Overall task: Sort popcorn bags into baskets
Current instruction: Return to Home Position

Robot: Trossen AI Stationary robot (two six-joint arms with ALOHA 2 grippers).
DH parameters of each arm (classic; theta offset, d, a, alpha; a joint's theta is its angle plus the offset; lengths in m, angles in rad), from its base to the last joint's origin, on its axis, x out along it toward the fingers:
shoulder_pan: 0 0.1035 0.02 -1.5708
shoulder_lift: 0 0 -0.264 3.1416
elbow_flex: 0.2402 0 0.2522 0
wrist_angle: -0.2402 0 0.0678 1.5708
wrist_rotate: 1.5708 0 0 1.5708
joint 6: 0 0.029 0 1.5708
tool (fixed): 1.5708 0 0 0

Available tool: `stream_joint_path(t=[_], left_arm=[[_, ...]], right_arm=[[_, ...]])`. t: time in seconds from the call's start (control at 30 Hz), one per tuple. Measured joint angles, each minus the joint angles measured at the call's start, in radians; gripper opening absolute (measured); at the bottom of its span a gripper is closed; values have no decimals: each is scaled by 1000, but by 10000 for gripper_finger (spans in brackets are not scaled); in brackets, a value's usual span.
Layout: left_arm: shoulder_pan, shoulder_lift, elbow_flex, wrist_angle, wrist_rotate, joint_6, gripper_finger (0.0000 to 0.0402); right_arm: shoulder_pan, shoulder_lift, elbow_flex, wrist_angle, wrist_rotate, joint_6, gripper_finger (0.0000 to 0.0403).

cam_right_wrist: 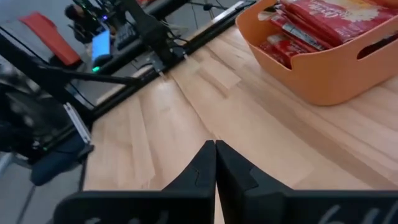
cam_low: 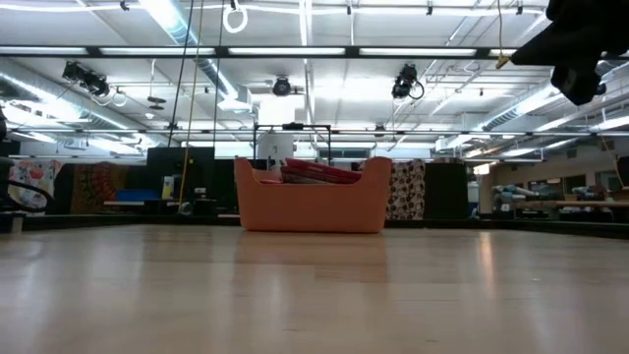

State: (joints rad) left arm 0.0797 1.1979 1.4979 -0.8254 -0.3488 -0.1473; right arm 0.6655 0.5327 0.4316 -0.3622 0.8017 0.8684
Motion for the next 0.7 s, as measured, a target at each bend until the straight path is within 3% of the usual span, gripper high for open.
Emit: stream_joint_path(t=[0.47,0.7], left_arm=[[-126,-17,0,-71,-113,-80,141],[-148,-17,0,-90,-128,-100,141]], right_arm=[[1,-295,-13,13,33,-209,10],[1,-369,-13,34,11,-287,11]])
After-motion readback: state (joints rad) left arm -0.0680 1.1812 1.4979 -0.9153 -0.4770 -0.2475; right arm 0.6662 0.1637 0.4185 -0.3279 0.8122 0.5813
